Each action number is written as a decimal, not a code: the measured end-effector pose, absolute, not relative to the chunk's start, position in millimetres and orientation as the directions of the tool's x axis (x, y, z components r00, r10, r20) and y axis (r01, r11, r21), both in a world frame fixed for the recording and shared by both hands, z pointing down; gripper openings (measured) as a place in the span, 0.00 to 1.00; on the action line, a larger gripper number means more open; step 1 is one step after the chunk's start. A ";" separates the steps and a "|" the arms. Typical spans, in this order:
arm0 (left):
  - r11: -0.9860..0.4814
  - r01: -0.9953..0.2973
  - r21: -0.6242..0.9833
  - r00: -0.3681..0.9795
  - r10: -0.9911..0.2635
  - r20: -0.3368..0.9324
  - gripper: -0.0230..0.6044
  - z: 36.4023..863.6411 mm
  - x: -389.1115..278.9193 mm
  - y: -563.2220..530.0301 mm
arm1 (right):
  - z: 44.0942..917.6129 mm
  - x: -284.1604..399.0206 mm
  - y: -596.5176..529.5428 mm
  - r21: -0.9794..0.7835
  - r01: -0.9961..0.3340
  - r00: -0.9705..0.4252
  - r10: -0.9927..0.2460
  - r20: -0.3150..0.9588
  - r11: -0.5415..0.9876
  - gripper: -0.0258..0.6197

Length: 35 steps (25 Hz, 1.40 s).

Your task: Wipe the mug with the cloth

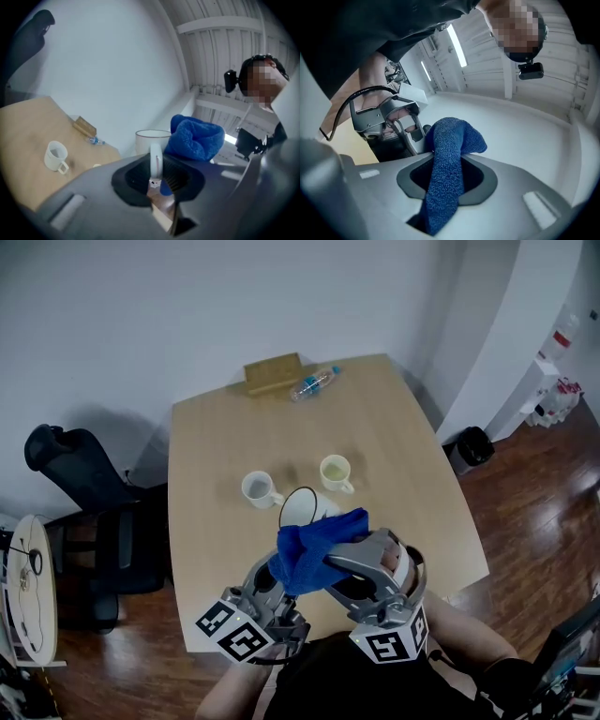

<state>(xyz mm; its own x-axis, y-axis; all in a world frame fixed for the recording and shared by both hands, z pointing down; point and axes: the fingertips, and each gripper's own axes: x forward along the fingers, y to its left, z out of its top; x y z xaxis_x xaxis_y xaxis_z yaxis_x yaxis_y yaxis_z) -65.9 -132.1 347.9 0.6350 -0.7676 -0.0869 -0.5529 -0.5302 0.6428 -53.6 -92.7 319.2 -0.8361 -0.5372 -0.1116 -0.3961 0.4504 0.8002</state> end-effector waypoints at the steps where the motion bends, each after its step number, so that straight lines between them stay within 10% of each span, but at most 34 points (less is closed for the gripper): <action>1: -0.534 -0.549 0.643 0.637 -0.766 -0.092 0.13 347.2 -66.2 -131.0 | 316.6 -52.4 -93.2 0.783 -0.405 -0.838 -0.533 -0.112 0.473 0.21; 6: -0.621 -0.508 0.596 0.694 -0.706 -0.144 0.13 328.9 -67.2 -117.5 | 299.5 -12.8 -120.0 0.171 -0.494 -0.869 -0.482 -0.108 0.853 0.21; 9: -0.720 -0.455 0.524 0.768 -0.615 -0.178 0.13 313.9 -67.1 -100.2 | 281.9 1.3 -147.7 -0.314 -0.211 -0.922 -0.295 -0.251 0.926 0.21; 15: -0.892 -0.125 0.434 0.923 -0.265 -0.279 0.13 285.6 -42.3 -31.0 | 314.1 3.3 -119.0 -0.705 0.516 -0.837 0.112 -0.535 0.487 0.21; 20: -0.900 0.026 0.436 0.898 -0.170 -0.405 0.13 276.7 -33.6 -8.1 | 305.8 -3.2 -78.5 -0.541 0.839 -0.544 0.077 -0.835 0.065 0.21; 30: -0.849 -0.008 0.528 0.743 -0.359 -0.565 0.13 248.5 -42.9 -35.1 | 304.7 -3.1 -108.0 -0.614 0.766 -0.591 -0.168 -0.789 0.192 0.21; 35: -0.755 -0.252 0.605 0.646 -0.597 -0.476 0.13 260.3 -78.0 -75.7 | 264.1 52.8 -150.0 -0.608 0.022 -0.729 -0.403 -0.553 0.794 0.21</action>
